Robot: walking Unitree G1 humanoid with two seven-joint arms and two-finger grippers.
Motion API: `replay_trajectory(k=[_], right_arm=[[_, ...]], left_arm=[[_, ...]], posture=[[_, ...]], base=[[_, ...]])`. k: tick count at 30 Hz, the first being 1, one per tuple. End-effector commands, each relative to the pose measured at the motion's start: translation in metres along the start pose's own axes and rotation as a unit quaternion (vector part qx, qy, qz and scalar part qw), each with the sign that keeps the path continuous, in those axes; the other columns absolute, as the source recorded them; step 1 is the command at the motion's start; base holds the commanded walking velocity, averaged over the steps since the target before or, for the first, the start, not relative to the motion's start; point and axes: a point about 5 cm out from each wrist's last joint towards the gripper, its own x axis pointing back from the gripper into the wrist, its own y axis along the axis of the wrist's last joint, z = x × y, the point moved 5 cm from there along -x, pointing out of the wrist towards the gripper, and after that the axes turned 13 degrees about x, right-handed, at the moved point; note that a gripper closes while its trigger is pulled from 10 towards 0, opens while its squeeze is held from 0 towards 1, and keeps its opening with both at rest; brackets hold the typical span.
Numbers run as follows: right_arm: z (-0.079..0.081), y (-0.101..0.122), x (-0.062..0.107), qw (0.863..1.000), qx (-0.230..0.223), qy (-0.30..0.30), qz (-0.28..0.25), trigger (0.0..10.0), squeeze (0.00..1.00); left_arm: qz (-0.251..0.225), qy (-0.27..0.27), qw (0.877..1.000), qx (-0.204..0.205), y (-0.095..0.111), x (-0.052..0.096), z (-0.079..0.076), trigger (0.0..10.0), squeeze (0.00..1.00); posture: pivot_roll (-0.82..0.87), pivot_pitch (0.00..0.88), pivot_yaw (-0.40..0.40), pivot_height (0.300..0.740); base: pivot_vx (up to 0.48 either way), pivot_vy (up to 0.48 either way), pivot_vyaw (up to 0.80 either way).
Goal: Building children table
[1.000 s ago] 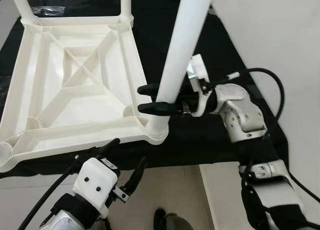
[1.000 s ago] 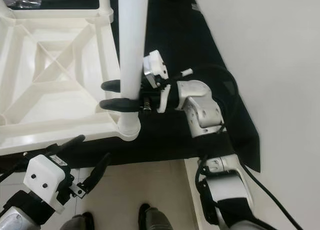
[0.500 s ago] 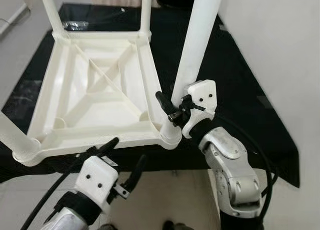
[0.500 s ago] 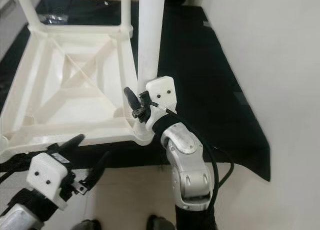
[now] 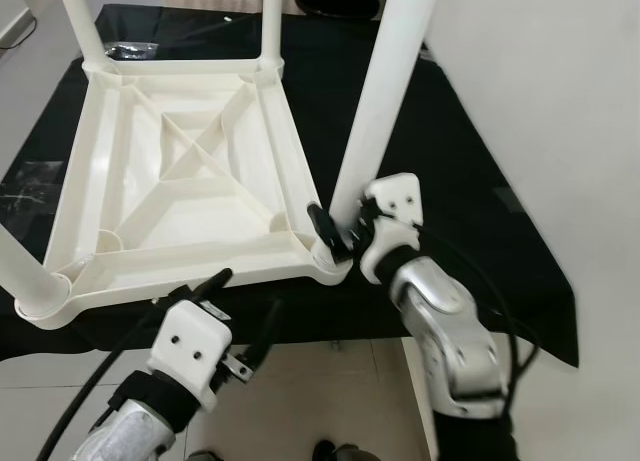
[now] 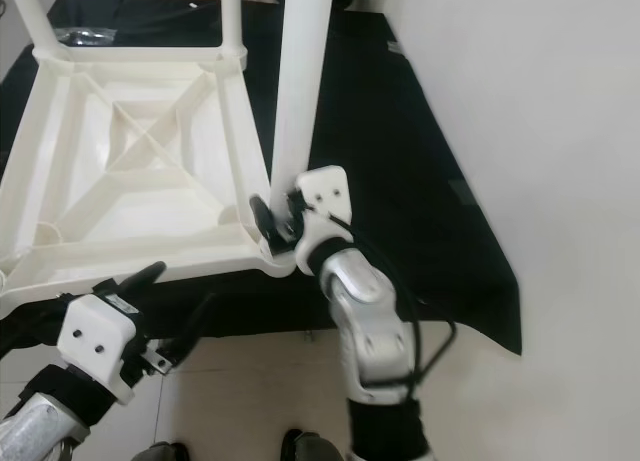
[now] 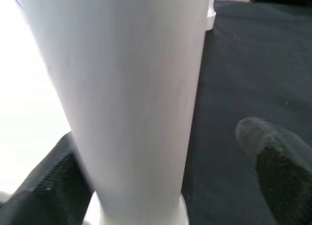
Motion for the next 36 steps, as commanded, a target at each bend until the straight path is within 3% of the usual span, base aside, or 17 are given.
replay_trajectory(k=[1, 5, 9, 10, 11, 12, 13, 19, 26, 36], right_arm=[[-0.007, 0.0, 0.01, 1.0, 0.006, -0.011, -0.009, 10.0, 1.0], [-0.009, -0.016, 0.035, 1.0, 0.005, -0.018, -0.005, 10.0, 1.0], [-0.034, -0.038, 0.056, 0.994, 0.034, -0.1, 0.031, 10.0, 0.97], [-0.034, -0.038, 0.056, 0.994, 0.034, -0.1, 0.031, 10.0, 0.97], [-0.04, -0.043, 0.059, 0.991, 0.039, -0.119, 0.038, 10.0, 0.85], [-0.045, -0.046, 0.062, 0.989, 0.041, -0.133, 0.043, 10.0, 0.36], [-0.047, -0.049, 0.065, 0.987, 0.049, -0.145, 0.05, 10.0, 0.0], [-0.046, -0.063, 0.069, 0.982, 0.064, -0.156, 0.087, 10.0, 0.0], [-0.049, -0.069, 0.069, 0.978, 0.078, -0.168, 0.098, 10.0, 0.0], [-0.052, -0.076, 0.067, 0.979, 0.06, -0.167, 0.102, 10.0, 0.0]], left_arm=[[0.014, 0.022, 1.0, -0.001, -0.007, 0.001, 0.007, 10.0, 0.0], [0.029, 0.101, 0.994, -0.031, -0.013, 0.002, 0.034, 10.0, 0.0], [0.04, 0.168, 0.981, -0.089, -0.016, 0.005, 0.053, 10.0, 0.0], [0.04, 0.168, 0.981, -0.089, -0.016, 0.005, 0.053, 10.0, 0.0], [0.047, 0.178, 0.978, -0.093, -0.019, 0.006, 0.057, 10.0, 0.0], [0.053, 0.186, 0.976, -0.096, -0.021, 0.008, 0.06, 10.0, 0.0], [0.058, 0.193, 0.975, -0.095, -0.024, 0.012, 0.062, 10.0, 0.0], [0.078, 0.198, 0.974, -0.08, -0.041, 0.022, 0.055, 10.0, 0.0], [0.051, 0.192, 0.978, -0.067, -0.038, 0.013, 0.052, 10.0, 0.0], [0.013, 0.188, 0.981, -0.048, -0.033, 0.005, 0.049, 10.0, 0.0]], posture=[[0.02, 0.142, -0.108, 0.74], [0.0, 0.116, -0.073, 0.74], [0.0, 0.101, -0.055, 0.74], [0.0, 0.101, -0.055, 0.74], [-0.01, 0.094, -0.052, 0.74], [-0.01, 0.09, -0.05, 0.74], [-0.01, 0.088, -0.051, 0.74], [0.0, 0.075, -0.059, 0.74], [0.0, 0.063, -0.067, 0.74], [0.02, 0.062, -0.087, 0.74]], base=[[0.0, 0.0, 0.0], [0.0, 0.0, 0.0], [0.0, 0.0, 0.0], [0.0, 0.0, 0.0], [0.0, 0.0, 0.0], [0.0, 0.0, 0.0], [0.0, 0.0, 0.0], [0.0, 0.0, 0.0], [0.0, 0.0, 0.0], [0.0, 0.0, 0.0]])
